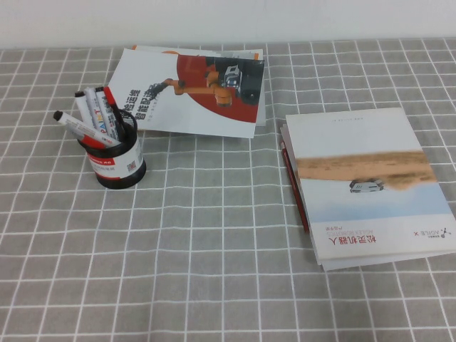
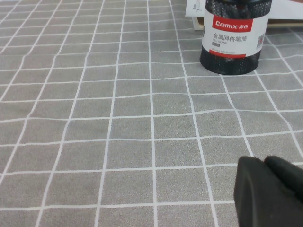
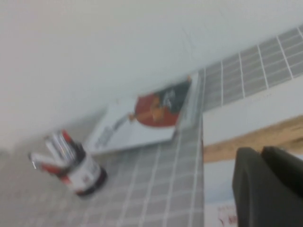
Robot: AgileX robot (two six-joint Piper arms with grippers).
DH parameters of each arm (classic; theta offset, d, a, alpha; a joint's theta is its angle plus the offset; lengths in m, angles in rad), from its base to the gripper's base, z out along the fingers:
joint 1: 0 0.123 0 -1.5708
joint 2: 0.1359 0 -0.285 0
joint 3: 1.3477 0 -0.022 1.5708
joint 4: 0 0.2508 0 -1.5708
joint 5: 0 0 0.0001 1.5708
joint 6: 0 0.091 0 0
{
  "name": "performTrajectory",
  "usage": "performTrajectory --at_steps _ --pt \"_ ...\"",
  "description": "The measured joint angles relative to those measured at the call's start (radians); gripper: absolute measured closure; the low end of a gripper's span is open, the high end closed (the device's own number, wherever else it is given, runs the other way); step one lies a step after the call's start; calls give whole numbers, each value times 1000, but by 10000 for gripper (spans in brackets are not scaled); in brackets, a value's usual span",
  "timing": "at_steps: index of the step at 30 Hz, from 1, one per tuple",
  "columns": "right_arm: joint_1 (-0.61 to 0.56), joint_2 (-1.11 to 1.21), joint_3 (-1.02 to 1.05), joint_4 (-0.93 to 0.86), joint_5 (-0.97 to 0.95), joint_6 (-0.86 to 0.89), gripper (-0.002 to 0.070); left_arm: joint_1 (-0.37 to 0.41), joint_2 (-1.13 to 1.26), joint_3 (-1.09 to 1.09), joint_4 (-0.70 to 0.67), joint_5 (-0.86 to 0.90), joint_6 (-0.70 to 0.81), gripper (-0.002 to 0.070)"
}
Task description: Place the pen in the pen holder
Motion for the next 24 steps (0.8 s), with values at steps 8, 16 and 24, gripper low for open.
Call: performTrajectory --at_steps 8,16,24 --pt "0 424 -442 -249 390 -4 689 0 0 0 0 0 0 678" --pt "0 798 -800 -332 718 -8 689 0 0 0 0 0 0 678" --pt "147 1034 -999 -556 801 50 689 0 0 0 0 0 0 678"
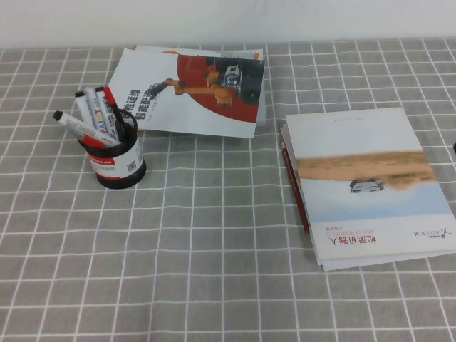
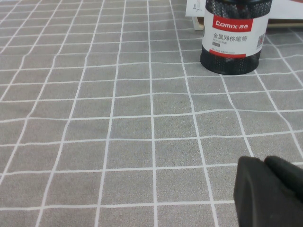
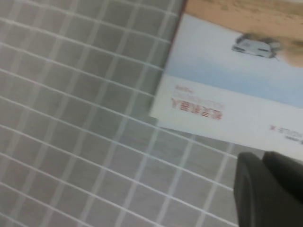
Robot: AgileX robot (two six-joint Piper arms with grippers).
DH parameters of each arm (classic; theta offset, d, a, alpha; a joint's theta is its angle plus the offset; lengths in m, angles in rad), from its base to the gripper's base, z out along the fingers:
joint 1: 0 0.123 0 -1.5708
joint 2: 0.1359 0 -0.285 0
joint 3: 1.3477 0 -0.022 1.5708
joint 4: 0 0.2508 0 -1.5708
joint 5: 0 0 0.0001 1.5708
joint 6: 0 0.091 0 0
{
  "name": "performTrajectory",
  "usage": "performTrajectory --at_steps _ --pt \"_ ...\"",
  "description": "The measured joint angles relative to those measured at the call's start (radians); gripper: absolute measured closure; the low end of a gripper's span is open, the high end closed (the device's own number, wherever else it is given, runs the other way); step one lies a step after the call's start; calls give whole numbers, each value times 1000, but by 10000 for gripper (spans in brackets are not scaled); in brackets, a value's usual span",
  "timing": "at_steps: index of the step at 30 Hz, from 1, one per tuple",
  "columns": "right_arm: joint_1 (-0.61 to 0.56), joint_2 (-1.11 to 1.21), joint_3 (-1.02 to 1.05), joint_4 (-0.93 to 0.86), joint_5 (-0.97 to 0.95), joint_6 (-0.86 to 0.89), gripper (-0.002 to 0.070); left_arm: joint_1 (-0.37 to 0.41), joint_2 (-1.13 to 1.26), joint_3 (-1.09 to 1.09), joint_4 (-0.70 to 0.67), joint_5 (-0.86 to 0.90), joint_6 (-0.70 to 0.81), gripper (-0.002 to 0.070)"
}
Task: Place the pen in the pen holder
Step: Pick up the pen on the table
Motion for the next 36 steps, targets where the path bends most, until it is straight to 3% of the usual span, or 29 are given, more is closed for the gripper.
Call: performTrajectory --at_steps 7,21,36 --pt "185 190 -128 -267 10 90 689 0 0 0 0 0 0 678" --pt "505 566 -248 -485 3 267 689 0 0 0 0 0 0 678" --pt "555 903 -672 -446 -5 362 687 0 0 0 0 0 0 678"
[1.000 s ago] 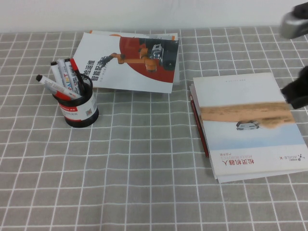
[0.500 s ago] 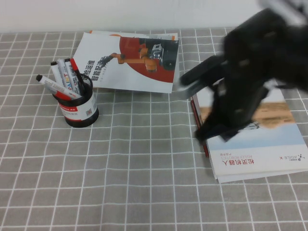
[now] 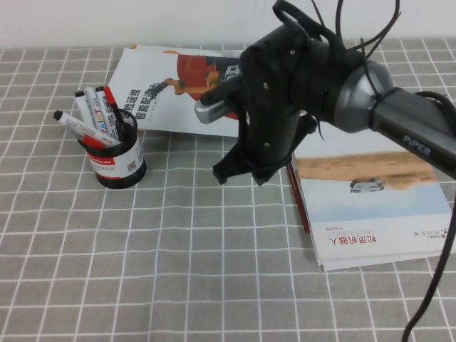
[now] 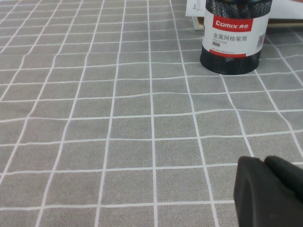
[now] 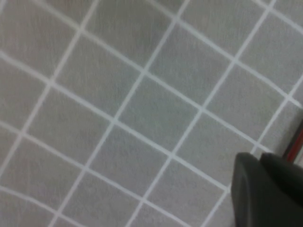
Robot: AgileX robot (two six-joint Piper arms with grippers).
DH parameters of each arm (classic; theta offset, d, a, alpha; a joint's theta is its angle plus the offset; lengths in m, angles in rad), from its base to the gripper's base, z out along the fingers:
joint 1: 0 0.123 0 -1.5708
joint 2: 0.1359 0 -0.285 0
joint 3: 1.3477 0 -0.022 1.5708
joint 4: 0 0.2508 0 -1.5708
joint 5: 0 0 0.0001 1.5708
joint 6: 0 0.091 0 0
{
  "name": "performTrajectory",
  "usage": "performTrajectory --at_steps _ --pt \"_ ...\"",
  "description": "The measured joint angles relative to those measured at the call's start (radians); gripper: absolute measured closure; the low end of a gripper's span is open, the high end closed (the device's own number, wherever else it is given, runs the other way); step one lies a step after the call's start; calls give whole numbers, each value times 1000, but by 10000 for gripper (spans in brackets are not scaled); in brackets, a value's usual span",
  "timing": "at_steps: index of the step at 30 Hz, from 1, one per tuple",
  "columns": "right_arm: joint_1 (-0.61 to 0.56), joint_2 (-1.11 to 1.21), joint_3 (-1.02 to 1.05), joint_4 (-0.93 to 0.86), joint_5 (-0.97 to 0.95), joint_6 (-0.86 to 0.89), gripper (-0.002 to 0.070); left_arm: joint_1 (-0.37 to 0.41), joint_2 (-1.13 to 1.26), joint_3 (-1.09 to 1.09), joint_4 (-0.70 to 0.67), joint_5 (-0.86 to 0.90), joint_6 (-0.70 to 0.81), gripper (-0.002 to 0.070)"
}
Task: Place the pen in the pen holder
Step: Pick up the pen on the table
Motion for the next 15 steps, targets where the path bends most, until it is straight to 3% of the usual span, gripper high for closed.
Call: performTrajectory --at_steps 4,11,15 --pt "1 15 -13 0 -2 32 647 0 0 0 0 0 0 678" --pt "1 32 -13 -19 -2 112 363 0 0 0 0 0 0 678" --pt "-6 46 -14 -46 -2 147 325 0 0 0 0 0 0 678"
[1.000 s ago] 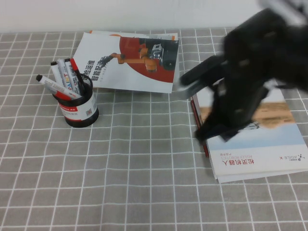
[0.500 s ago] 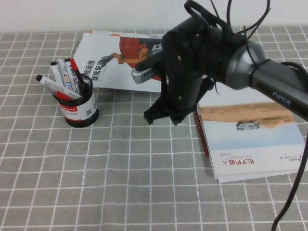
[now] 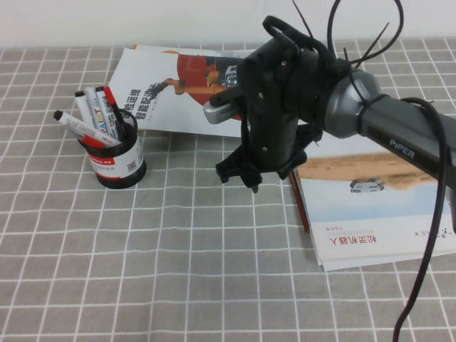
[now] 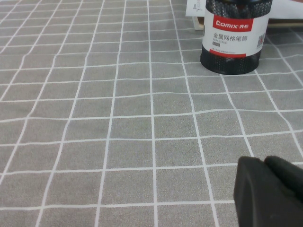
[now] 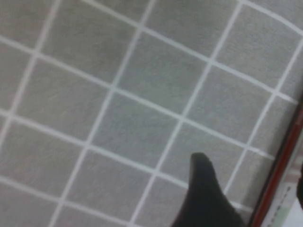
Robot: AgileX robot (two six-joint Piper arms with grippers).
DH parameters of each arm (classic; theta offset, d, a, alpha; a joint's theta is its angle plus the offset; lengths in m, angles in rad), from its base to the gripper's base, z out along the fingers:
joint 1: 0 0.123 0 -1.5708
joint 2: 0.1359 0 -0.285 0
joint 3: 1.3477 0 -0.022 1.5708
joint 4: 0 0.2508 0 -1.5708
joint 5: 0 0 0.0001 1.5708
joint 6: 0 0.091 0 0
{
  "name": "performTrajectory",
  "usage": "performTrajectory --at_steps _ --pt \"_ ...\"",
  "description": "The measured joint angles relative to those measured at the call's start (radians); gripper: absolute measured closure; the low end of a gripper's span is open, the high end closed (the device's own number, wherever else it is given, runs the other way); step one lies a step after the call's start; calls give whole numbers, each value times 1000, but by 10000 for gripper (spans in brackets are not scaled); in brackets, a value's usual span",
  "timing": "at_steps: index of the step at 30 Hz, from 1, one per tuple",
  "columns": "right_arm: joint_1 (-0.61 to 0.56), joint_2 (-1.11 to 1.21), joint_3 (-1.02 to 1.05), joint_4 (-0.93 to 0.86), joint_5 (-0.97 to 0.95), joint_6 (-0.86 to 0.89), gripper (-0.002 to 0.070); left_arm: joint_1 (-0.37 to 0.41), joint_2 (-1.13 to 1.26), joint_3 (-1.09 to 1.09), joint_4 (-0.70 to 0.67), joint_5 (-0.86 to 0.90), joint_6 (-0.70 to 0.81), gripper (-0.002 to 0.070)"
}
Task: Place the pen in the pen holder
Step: Pick up the pen on the table
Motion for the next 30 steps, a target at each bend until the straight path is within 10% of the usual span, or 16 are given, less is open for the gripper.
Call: performTrajectory --at_steps 30 --pt "-34 131 -2 -70 -4 53 328 0 0 0 0 0 0 678"
